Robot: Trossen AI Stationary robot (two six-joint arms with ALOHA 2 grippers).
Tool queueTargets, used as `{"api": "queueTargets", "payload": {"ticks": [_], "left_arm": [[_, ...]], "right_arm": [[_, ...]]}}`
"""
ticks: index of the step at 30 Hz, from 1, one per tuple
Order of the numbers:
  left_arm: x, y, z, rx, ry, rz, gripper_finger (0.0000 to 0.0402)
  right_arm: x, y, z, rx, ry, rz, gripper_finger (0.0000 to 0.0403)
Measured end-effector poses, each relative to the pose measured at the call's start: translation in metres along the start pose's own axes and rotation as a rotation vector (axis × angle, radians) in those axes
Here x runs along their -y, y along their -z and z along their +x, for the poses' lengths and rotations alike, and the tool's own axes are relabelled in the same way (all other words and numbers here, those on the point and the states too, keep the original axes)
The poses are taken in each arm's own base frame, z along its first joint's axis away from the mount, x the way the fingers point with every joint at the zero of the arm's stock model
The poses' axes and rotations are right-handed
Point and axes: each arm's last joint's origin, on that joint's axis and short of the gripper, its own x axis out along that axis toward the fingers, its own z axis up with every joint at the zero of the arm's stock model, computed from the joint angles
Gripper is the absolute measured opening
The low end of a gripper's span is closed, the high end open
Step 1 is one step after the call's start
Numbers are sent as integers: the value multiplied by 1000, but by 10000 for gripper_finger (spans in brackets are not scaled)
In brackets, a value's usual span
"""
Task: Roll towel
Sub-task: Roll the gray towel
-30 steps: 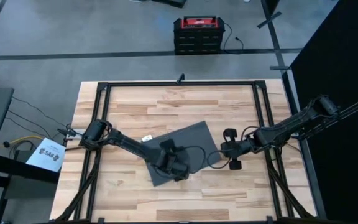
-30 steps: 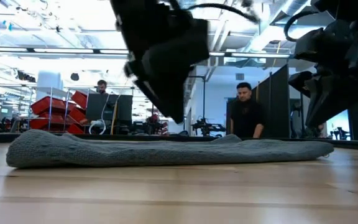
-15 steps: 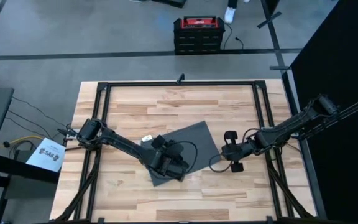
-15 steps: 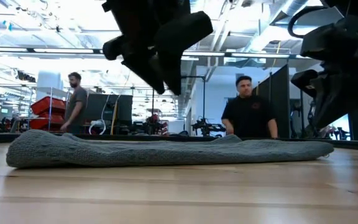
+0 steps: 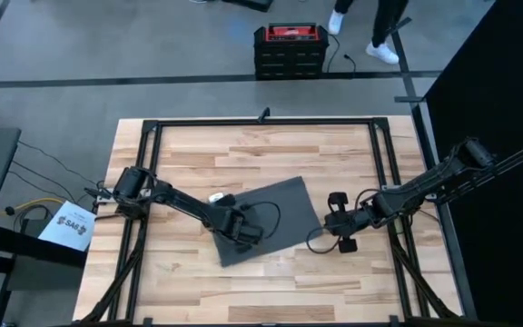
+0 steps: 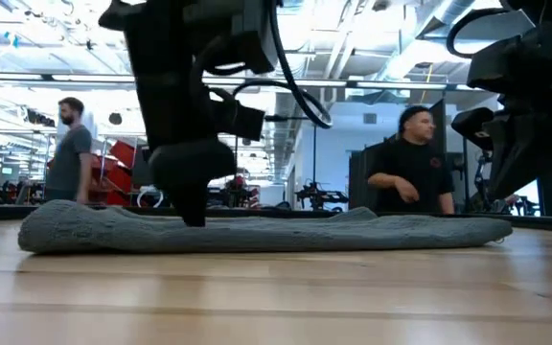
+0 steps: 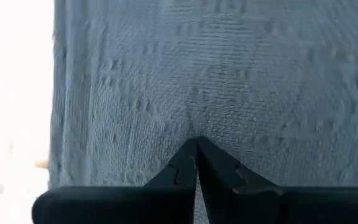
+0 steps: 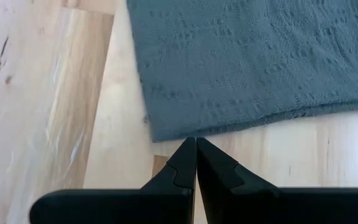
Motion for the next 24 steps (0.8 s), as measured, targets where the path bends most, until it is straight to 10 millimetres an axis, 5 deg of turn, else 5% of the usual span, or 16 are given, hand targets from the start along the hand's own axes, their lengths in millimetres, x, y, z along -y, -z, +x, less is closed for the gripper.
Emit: {"api": "queueTargets", "payload": {"ticks": [5,10,16,21,24], "left_arm": [[-17,-12,17,96,-124,372,0],[-44,-27,22,112,-272,533,0],[-61,-37,-24,246,-147,323,0],[-50,-15,-60,248,-54,118,0],[-36,6,-62,193,-18,14,0]], "right_arm": [[8,-8,2,71,61,4,0],[21,-21,12,180,127,12,0],[19,-18,41,347,121,58,0],[2,-11,64,327,80,70,0],[-9,-4,76,288,53,83,0]]}}
